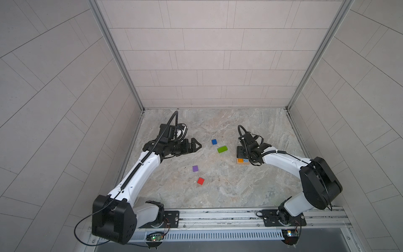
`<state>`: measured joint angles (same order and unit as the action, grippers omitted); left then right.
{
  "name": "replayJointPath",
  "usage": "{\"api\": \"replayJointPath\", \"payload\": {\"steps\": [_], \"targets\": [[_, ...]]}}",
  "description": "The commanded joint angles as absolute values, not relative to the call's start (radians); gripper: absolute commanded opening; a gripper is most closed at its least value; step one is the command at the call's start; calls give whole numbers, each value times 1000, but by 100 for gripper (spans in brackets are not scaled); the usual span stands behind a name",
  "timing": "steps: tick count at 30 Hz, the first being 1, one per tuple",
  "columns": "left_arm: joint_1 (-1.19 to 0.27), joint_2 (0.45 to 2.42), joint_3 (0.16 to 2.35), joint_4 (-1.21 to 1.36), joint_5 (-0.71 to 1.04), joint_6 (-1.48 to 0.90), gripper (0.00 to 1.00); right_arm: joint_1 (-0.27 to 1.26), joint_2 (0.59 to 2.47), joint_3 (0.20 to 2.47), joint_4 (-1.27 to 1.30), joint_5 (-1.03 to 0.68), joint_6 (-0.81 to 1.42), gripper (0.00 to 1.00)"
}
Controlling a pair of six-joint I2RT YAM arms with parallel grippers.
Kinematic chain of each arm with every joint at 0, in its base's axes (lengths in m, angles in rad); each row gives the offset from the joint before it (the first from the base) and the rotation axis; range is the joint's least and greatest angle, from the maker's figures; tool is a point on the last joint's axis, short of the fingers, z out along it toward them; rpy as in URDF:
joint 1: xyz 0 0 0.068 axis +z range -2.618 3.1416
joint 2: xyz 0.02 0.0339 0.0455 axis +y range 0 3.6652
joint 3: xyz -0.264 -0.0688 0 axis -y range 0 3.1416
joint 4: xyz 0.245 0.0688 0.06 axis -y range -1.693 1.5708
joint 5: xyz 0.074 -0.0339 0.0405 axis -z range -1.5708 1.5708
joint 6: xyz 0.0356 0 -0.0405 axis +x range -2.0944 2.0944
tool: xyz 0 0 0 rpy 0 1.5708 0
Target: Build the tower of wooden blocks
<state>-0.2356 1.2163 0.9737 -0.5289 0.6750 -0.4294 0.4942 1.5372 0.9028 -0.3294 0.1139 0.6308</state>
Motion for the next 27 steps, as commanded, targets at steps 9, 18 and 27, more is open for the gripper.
{"api": "replayJointPath", "payload": {"steps": [9, 18, 27], "targets": [[-228, 1208, 964, -522, 684, -426, 100, 490, 1512, 942, -393, 141, 619, 73], [-228, 1205, 962, -525, 683, -426, 100, 492, 1529, 945, -384, 119, 637, 73], [-228, 1204, 963, -525, 683, -426, 100, 492, 1554, 949, -385, 122, 649, 65]]}}
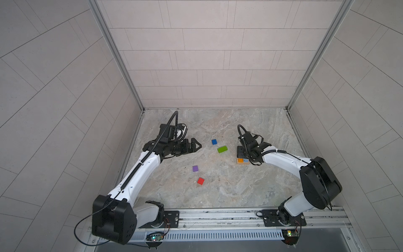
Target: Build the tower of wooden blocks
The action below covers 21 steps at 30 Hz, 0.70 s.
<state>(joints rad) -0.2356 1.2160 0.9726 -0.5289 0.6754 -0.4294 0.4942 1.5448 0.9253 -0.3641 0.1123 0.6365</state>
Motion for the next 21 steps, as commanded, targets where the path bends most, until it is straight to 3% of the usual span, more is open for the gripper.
{"api": "replayJointPath", "payload": {"steps": [1, 10, 21], "targets": [[-227, 1204, 962, -525, 683, -427, 100, 492, 1555, 950, -387, 122, 649, 64], [-226, 1205, 962, -525, 683, -426, 100, 492, 1526, 945, -396, 131, 646, 54], [-226, 1206, 962, -525, 681, -427, 100, 494, 1478, 933, -412, 115, 653, 51]]}}
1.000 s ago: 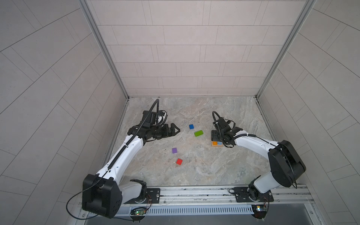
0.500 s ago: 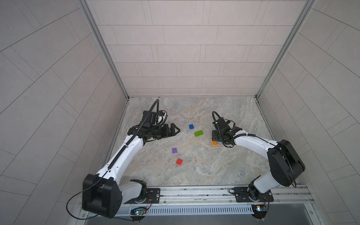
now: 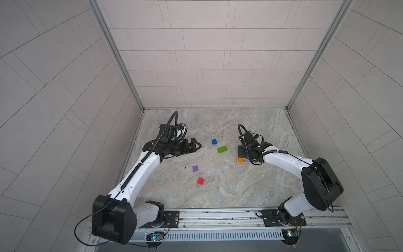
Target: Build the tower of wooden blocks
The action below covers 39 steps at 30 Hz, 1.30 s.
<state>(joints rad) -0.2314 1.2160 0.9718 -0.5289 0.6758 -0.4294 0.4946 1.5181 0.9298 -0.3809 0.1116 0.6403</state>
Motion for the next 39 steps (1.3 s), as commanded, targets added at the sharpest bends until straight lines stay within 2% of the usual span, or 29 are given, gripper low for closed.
{"api": "replayJointPath", "payload": {"steps": [1, 39], "targets": [[-227, 1206, 962, -525, 682, -426, 100, 494, 1474, 934, -414, 113, 655, 51], [-224, 1205, 962, -522, 683, -428, 100, 497, 1516, 925, -422, 112, 646, 51]]}}
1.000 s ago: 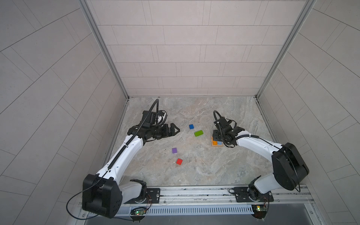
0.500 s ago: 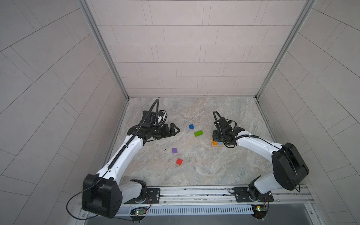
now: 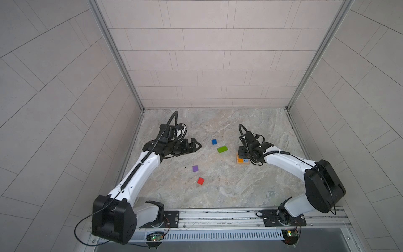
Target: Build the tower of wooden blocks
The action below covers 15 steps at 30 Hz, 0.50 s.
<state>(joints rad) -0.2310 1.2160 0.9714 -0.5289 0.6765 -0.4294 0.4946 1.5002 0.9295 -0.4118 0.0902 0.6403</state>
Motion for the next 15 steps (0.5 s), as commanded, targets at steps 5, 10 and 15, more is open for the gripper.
{"api": "replayJointPath", "payload": {"steps": [5, 10, 15], "targets": [[-224, 1206, 962, -523, 684, -427, 100, 497, 1525, 925, -419, 114, 644, 51], [-224, 1205, 962, -523, 683, -426, 100, 496, 1528, 923, -418, 117, 643, 51], [-223, 1206, 962, -524, 684, -427, 100, 497, 1532, 925, -417, 116, 641, 51]]}}
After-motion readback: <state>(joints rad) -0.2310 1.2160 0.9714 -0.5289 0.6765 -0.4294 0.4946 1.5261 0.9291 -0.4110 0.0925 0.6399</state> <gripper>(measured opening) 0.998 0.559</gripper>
